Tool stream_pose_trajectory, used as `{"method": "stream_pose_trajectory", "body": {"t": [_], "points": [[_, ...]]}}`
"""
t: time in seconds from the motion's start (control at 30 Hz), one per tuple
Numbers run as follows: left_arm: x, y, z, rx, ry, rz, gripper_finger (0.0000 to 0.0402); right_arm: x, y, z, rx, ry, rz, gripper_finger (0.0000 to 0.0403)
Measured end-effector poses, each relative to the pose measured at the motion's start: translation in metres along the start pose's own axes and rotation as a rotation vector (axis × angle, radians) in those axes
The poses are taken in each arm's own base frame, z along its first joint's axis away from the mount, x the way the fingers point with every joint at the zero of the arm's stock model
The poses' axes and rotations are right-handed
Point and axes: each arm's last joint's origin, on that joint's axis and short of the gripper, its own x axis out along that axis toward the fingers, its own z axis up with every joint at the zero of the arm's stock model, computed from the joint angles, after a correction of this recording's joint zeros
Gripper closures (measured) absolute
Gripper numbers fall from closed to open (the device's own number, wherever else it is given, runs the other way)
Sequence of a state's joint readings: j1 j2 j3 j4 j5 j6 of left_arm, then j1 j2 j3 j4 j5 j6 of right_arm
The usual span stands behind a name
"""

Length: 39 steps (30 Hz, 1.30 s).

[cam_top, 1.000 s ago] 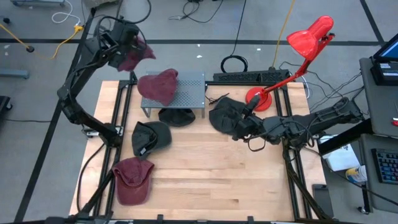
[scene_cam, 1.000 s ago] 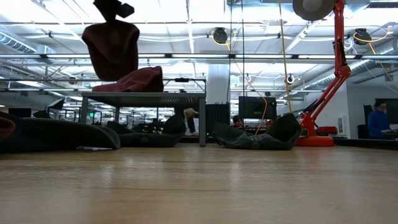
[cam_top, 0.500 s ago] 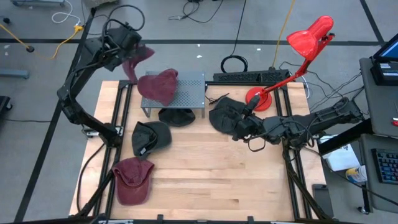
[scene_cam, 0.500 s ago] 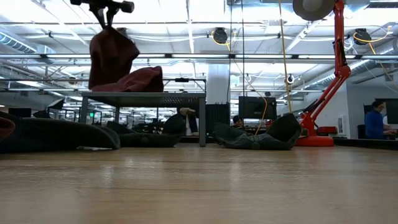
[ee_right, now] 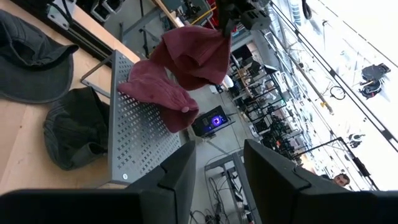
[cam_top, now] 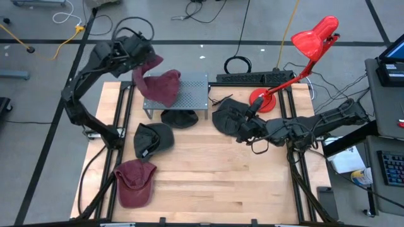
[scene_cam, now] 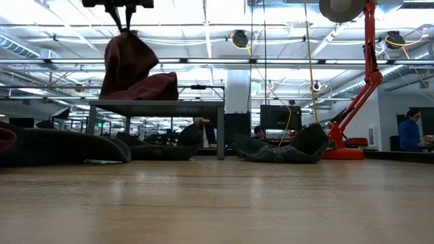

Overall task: Pick & Place hat
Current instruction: Stack the top red cap on top of the red cap on the shelf

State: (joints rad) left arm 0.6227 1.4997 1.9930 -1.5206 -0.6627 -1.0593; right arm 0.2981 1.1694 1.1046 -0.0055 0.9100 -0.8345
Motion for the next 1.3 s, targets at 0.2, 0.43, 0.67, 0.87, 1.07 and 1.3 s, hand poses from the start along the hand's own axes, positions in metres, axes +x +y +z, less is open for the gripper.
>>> {"method": "stream_pose_trajectory", "body": {"t": [0.2, 0.43, 0.67, 0.87, 1.07, 1.3], "points": [[0.012, -0.025, -0.019, -0.013, 0.072, -0.006, 0.035, 0.0, 0.0, 0.0, -0.002, 0.001, 0.002, 0.0273], [0.039, -0.055, -0.039, -0.018, 0.15, 0.035, 0.035, 0.0, 0.002, -0.002, -0.021, 0.012, 0.015, 0.0273], [0.056, -0.077, -0.046, -0.101, 0.164, -0.014, 0.035, 0.001, 0.012, -0.007, -0.045, -0.014, 0.067, 0.0273], [0.057, -0.085, -0.043, -0.16, 0.144, -0.082, 0.035, 0.003, 0.032, -0.021, -0.099, -0.001, 0.115, 0.0273], [0.058, -0.084, -0.048, -0.102, 0.195, -0.059, 0.035, 0.004, 0.046, -0.032, -0.207, 0.014, 0.137, 0.0273], [0.077, -0.101, -0.071, -0.011, 0.245, -0.011, 0.035, 0.004, 0.046, -0.033, -0.179, 0.017, 0.137, 0.0273]]}}
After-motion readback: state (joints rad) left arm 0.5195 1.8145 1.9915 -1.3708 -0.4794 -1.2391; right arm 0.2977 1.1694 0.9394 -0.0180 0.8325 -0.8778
